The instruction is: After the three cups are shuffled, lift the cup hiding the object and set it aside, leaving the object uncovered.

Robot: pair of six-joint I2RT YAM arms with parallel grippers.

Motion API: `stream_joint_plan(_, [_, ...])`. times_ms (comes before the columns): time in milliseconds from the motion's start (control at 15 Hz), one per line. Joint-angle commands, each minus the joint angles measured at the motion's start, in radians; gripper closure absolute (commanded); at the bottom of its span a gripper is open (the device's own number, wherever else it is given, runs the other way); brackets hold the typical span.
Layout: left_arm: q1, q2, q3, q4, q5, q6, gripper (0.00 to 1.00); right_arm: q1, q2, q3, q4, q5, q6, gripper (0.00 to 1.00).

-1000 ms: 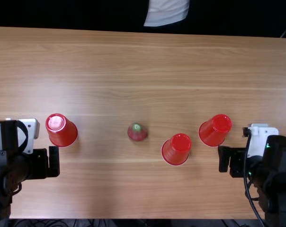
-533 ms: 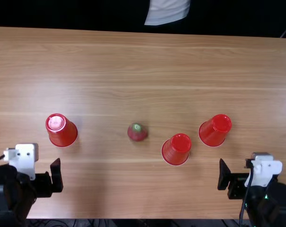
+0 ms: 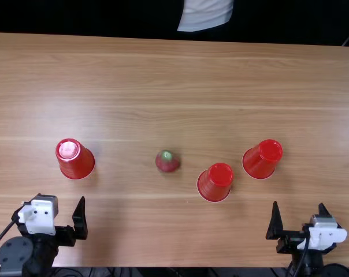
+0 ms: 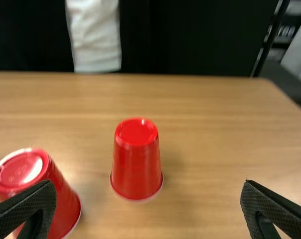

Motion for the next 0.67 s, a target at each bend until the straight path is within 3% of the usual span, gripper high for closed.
stream_joint_plan(0, [0.003,-0.082,-0.079,0.064,0.015,-0.006,0.00,-0.009,-0.017,-0.044,0.046,0.000,0.004,0.00])
stream_joint_plan(333, [0.006,-0.192,-0.236,0.213,0.011,-0.004,0.00,-0.007,-0.017,-0.148,0.333,-0.004,0.009,0.00])
stream_joint_plan(600, [0.005,-0.192,-0.377,0.512,0.002,-0.002,0.00,-0.004,-0.017,-0.242,0.515,-0.010,0.011,0.00])
